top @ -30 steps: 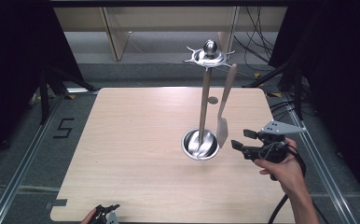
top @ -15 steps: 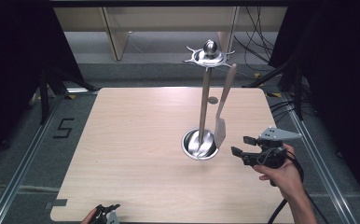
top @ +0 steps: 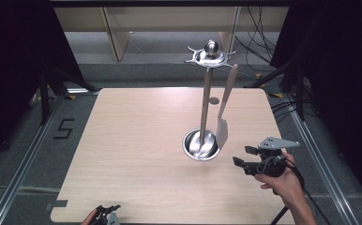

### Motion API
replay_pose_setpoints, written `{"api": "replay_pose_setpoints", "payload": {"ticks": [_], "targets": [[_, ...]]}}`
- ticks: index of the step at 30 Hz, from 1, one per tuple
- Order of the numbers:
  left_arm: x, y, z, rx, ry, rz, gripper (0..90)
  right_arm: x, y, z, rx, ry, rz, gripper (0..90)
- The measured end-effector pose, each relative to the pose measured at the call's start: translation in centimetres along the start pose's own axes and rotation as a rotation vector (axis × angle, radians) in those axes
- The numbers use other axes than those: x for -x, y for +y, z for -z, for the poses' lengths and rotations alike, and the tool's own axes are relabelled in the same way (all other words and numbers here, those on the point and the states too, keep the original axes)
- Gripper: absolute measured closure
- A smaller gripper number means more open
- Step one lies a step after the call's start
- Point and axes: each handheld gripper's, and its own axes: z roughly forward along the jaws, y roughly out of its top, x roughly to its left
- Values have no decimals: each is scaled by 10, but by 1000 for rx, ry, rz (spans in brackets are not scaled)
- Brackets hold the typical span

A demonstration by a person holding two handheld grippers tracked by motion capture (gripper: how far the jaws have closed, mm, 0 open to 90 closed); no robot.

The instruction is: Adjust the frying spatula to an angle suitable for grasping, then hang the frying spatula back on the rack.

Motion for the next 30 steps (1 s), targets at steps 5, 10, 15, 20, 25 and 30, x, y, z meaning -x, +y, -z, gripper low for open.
{"api": "replay_pose_setpoints", "payload": {"ticks": [5, 10, 15, 20, 25, 30], "targets": [[0, 0, 0, -3, 5, -2, 153, 4, -3, -3, -6, -21, 33, 331], [0, -1, 0, -3, 2, -1, 153, 1, -6, -6, -13, -17, 8, 329], [0, 0, -1, 1, -5, -3, 152, 1, -10, -8, -21, -18, 7, 328], [1, 1, 1, 4, 0, -10, 153, 1, -12, -8, -29, -22, 15, 325], [1, -1, 1, -1, 10, -9, 153, -1, -19, -9, -31, -11, 5, 307], [1, -1, 1, 4, 7, -7, 153, -2, -24, -11, -30, 25, 1, 290]]}}
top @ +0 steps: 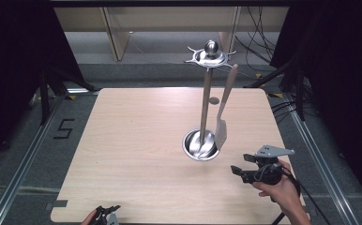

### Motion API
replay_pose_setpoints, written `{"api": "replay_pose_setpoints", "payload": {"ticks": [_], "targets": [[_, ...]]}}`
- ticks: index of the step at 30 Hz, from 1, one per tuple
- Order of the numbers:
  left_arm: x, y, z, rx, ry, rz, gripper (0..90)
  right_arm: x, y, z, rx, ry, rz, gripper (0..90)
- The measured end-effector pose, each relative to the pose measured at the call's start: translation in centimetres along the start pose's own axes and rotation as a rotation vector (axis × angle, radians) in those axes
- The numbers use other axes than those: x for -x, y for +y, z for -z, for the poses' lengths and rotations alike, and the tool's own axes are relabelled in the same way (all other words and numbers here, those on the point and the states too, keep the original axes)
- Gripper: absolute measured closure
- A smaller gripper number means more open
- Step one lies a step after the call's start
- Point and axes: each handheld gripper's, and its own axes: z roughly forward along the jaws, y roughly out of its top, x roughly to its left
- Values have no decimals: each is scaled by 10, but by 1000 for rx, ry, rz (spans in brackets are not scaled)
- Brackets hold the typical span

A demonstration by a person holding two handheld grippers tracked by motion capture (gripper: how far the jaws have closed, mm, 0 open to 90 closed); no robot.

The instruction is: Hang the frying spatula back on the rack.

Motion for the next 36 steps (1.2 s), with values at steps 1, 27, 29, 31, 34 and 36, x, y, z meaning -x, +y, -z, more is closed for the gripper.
{"api": "replay_pose_setpoints", "payload": {"ticks": [1, 27, 29, 31, 34, 36], "targets": [[0, 0, 0, 0, 0, 0, 153, 0, 0, 0, 0, 0, 0, 290], [-1, -2, 1, 1, 8, -1, 153, -17, -34, -2, -36, 28, 20, 228], [-1, -2, 1, 0, 8, 0, 153, -18, -35, -1, -41, 15, 20, 228], [-1, -2, 1, -1, 7, -1, 153, -19, -37, -2, -40, 35, 10, 226], [-1, -2, 0, 3, -6, 1, 153, -20, -39, -1, -50, 28, 9, 225], [-1, -2, 1, 3, -3, 3, 153, -21, -39, -1, -50, 22, 1, 225]]}}
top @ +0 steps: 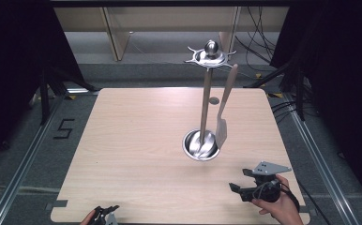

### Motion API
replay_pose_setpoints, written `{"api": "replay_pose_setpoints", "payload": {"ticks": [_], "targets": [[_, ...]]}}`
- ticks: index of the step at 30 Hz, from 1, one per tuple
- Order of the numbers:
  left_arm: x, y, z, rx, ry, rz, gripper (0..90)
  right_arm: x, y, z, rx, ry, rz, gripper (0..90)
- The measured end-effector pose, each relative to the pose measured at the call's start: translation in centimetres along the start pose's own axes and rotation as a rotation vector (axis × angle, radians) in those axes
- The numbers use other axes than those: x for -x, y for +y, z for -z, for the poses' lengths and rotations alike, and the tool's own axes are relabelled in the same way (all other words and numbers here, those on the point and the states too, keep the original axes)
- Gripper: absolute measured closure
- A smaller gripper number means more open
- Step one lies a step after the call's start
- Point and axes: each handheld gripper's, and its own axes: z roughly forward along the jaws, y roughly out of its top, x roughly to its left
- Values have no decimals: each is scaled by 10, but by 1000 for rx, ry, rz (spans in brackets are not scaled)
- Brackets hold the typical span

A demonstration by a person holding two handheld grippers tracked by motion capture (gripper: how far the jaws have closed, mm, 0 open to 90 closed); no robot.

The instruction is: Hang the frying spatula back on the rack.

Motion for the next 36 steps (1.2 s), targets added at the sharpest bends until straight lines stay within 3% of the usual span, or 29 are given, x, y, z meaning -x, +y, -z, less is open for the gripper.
{"api": "replay_pose_setpoints", "payload": {"ticks": [3, 4, 5, 6, 8, 9, 10, 14, 18, 21, 24, 25, 26, 30, 31, 33, 34, 35, 36], "targets": [[0, 0, 0, -1, -1, 0, 153, -1, -3, 1, -1, -7, -3, 224], [0, 0, 0, -3, 22, -7, 153, 2, -3, 1, 7, -23, 32, 225], [0, 0, 1, -3, 8, -7, 153, -1, -5, 1, -2, -15, -8, 226], [0, 0, 0, -4, 20, -5, 153, 1, -5, 2, -7, -12, 22, 227], [1, 0, -1, -3, 9, -7, 153, 1, -8, 2, -6, -24, 24, 227], [1, 0, -1, -3, 9, -7, 153, -1, -9, 2, -12, -8, -3, 227], [1, 0, -1, -3, 8, -7, 153, 1, -10, 3, -9, -19, 17, 227], [1, 0, -1, -3, 9, -7, 153, -1, -14, 3, -12, -36, 18, 227], [0, 0, 0, -2, 12, -4, 153, -3, -15, 3, -18, -30, 38, 226], [1, 0, 1, -4, 18, -6, 153, -7, -17, 5, -14, -32, 10, 226], [1, 0, 0, -4, 18, -6, 153, -5, -19, 7, -6, -42, 42, 225], [1, 0, 0, -3, 15, -4, 153, -9, -20, 8, -15, -46, -4, 225], [1, 0, 0, -3, 11, -5, 153, -6, -21, 8, -10, -48, 41, 225], [0, 0, -1, -5, 15, -5, 153, -8, -25, 8, -20, -42, 44, 223], [1, 0, -2, -4, 7, -6, 153, -12, -26, 8, -26, -55, 22, 222], [1, 0, -2, -5, 11, -5, 153, -10, -27, 9, -21, -55, 52, 221], [1, 0, -2, -5, 11, -4, 153, -12, -28, 9, -17, -55, 34, 221], [1, 0, -1, -7, 8, -6, 153, -10, -28, 9, -25, -42, 59, 221], [0, 0, 0, -6, -1, -2, 153, -11, -28, 10, -21, -58, 49, 221]]}}
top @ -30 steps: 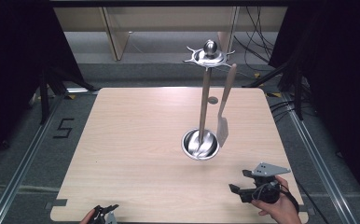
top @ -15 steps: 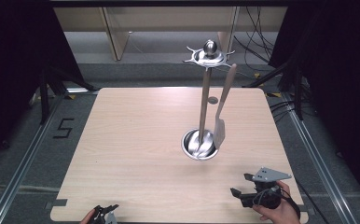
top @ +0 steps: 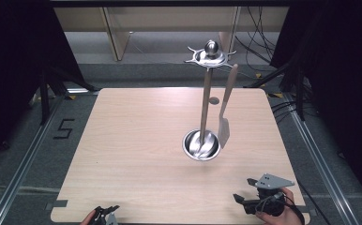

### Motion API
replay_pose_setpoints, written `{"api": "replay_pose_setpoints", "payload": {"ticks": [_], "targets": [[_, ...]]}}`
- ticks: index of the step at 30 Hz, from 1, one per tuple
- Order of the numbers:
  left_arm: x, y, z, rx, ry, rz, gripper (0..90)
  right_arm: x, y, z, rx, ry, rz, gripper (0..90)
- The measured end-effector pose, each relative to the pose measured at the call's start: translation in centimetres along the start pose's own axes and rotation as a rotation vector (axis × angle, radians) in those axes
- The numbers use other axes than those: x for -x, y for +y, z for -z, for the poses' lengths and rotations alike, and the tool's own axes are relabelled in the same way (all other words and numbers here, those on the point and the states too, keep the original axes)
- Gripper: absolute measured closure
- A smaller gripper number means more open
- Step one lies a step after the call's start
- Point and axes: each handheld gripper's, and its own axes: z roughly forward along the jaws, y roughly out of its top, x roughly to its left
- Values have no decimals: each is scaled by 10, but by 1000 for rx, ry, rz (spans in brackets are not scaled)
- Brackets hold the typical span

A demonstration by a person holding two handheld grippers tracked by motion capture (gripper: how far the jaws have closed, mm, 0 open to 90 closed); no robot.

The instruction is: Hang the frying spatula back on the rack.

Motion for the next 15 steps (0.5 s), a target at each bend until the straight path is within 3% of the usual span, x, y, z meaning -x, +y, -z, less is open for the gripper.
{"api": "replay_pose_setpoints", "payload": {"ticks": [3, 6, 7, 15], "targets": [[0, 0, 1, -1, 11, -4, 153, 2, -1, -1, 3, 11, 19, 221], [0, 0, 0, -1, 13, -4, 153, 1, -2, 0, 2, -3, 3, 221], [0, 0, -1, -1, -4, -5, 153, 0, -2, 0, -6, 0, 5, 221], [0, 0, -1, -2, -3, -2, 153, 1, -2, 0, -3, -1, 10, 221]]}}
